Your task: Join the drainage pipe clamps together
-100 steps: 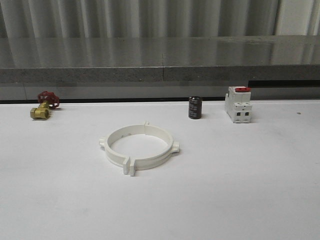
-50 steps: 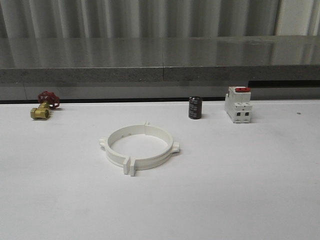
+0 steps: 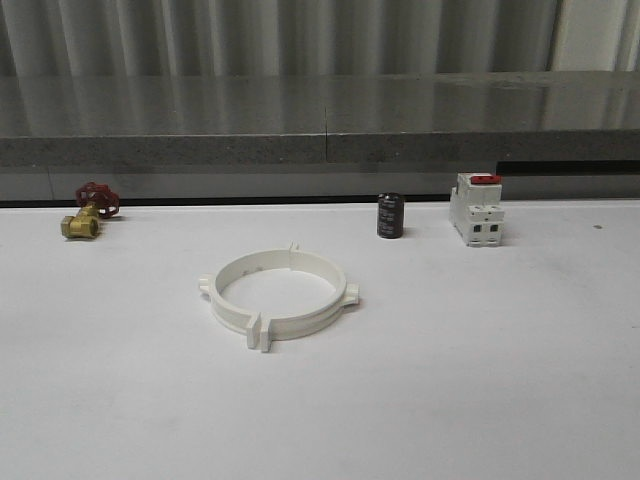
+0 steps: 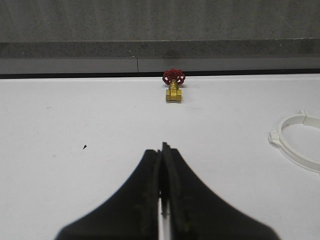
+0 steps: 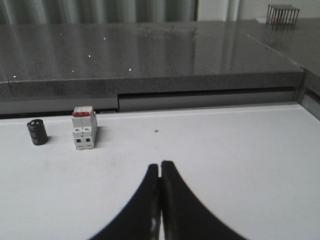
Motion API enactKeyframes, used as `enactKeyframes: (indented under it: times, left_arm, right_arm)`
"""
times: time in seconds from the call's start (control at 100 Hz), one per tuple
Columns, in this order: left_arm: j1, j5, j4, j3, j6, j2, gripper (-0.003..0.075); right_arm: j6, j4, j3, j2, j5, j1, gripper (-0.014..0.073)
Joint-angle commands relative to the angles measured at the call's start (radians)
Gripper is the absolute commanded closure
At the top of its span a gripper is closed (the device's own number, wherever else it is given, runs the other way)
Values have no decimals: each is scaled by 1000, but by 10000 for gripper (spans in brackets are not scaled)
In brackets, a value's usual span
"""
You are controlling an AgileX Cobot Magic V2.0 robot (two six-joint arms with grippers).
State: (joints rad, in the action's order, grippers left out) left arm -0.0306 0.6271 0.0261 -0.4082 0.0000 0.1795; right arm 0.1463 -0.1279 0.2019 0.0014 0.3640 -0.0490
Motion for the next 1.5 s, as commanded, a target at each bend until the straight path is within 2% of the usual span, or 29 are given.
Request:
enactKeyframes:
  times: [0.0,0.1,0.18,0.22,1.31,1.4,1.49]
  left_arm:
    - [2,-72,-7,-25,-10,11,741]
    - [2,-72,-7,-25,-10,9,741]
    - [2,-72,-7,-25,-10,9,741]
    - [2,-72,-7,-25,-10,9,741]
    - [2,-66,5,-21,-10,7,741]
    - [-2,-128,-26,19,-10,7,741]
    - [-18,-270,-26,98,-10,-3,741]
  right_arm:
    - [-1,-10,-51,-31,-170,-6,660]
    - [-2,11,-129,-31,-279,-8,660]
    - [-2,39,-225,-31,-454,-8,660]
    - [-2,44,-213,-31,-393,-8,660]
    - [-2,46,-213,-31,-387,-7,660]
    - [-2,46,-213,-31,-387,-7,660]
    - [-2,46,-213,-31,-387,-7,660]
